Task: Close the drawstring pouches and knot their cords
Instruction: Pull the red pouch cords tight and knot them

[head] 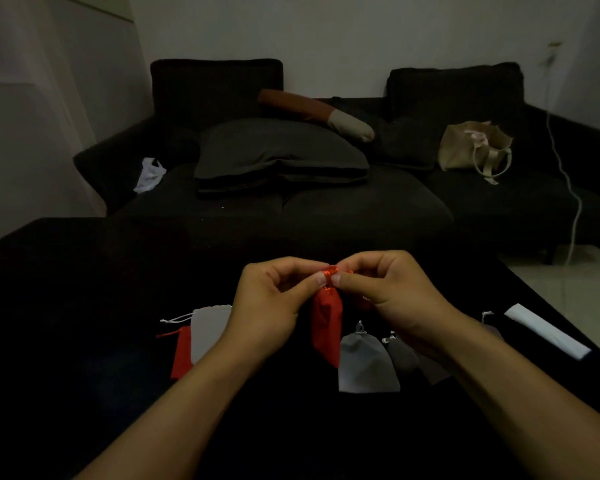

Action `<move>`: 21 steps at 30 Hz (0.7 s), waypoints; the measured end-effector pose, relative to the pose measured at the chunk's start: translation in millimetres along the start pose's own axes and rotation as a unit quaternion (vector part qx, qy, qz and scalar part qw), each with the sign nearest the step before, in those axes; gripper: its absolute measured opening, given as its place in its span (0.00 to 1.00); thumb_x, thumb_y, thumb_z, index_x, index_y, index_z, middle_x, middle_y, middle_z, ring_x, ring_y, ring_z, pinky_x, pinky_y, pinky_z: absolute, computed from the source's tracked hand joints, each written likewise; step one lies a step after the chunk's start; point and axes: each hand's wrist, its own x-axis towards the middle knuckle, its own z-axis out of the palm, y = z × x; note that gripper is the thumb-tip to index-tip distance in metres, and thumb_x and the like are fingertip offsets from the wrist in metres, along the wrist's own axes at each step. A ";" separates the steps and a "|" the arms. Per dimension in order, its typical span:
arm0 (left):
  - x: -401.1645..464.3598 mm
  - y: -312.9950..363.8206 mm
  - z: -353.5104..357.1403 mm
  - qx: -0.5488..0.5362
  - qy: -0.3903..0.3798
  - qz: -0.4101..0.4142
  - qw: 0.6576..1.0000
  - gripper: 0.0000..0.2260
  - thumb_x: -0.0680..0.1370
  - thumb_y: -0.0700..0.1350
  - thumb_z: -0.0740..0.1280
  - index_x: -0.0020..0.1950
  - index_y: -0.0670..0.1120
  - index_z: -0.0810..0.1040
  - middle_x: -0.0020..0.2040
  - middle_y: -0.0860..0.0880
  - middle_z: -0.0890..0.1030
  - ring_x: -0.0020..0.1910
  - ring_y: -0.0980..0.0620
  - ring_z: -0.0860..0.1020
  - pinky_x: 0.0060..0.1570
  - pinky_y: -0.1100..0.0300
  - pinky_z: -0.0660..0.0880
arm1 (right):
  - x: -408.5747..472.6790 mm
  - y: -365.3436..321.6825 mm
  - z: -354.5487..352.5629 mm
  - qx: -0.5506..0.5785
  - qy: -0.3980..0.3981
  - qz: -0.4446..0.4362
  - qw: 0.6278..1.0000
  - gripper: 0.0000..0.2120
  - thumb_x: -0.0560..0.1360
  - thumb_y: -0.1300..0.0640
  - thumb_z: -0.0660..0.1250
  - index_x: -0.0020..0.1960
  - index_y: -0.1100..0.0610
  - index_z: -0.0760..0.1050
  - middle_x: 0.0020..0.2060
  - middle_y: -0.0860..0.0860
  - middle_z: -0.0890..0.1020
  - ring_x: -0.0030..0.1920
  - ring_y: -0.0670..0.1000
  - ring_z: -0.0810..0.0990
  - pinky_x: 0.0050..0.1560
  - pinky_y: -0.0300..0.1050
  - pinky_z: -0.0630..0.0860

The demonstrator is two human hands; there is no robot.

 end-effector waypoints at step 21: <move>2.1 -1.0 -5.6 -0.030 0.047 0.018 0.998 0.06 0.71 0.36 0.75 0.46 0.46 0.84 0.40 0.47 0.86 0.40 0.54 0.85 0.41 0.65 0.78 | 4.1 10.2 7.7 0.068 -0.100 0.030 0.992 0.07 0.75 0.57 0.67 0.49 0.57 0.82 0.40 0.54 0.82 0.41 0.48 0.79 0.45 0.41 0.74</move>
